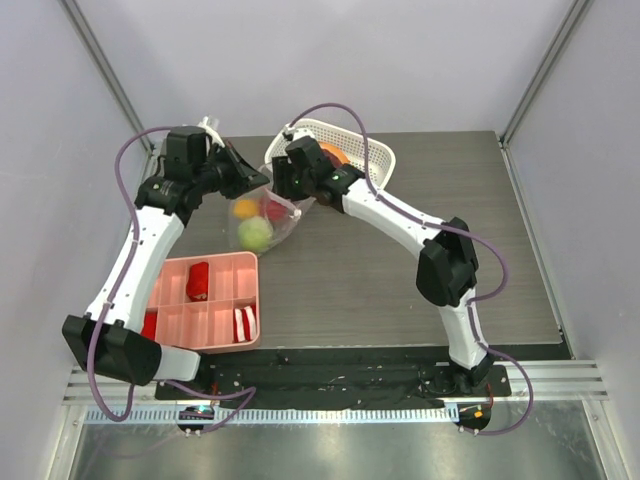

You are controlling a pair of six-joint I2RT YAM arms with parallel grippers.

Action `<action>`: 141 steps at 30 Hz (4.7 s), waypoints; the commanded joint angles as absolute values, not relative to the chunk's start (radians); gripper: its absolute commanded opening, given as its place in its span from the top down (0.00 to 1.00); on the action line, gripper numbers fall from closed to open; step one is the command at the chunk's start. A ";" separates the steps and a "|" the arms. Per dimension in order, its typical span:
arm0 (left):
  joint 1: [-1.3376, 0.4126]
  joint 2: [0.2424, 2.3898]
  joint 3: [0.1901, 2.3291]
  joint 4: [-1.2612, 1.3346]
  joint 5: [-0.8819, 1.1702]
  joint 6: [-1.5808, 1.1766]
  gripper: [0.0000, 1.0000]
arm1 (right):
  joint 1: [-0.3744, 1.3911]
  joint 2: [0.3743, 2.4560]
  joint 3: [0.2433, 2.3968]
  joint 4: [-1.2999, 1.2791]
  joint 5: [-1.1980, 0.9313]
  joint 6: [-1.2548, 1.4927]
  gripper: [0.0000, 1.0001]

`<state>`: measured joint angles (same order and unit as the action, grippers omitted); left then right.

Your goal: Open the zip-top bag and remove the fake food

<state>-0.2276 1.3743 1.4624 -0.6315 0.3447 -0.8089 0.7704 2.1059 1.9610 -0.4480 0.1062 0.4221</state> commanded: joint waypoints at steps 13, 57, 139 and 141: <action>-0.242 1.259 1.281 -0.606 0.255 -0.827 1.00 | 0.759 2.051 1.970 -0.583 0.035 0.334 0.25; -0.337 1.482 1.482 -0.514 0.362 -0.792 1.00 | 0.712 2.006 1.494 -0.022 0.159 0.661 0.37; -0.141 2.230 1.792 -0.764 0.273 -0.643 1.00 | 0.699 2.362 1.805 0.138 -0.130 0.611 0.12; -0.144 2.229 1.783 -0.749 0.293 -0.641 1.00 | 0.698 2.376 1.835 0.100 -0.138 0.595 0.12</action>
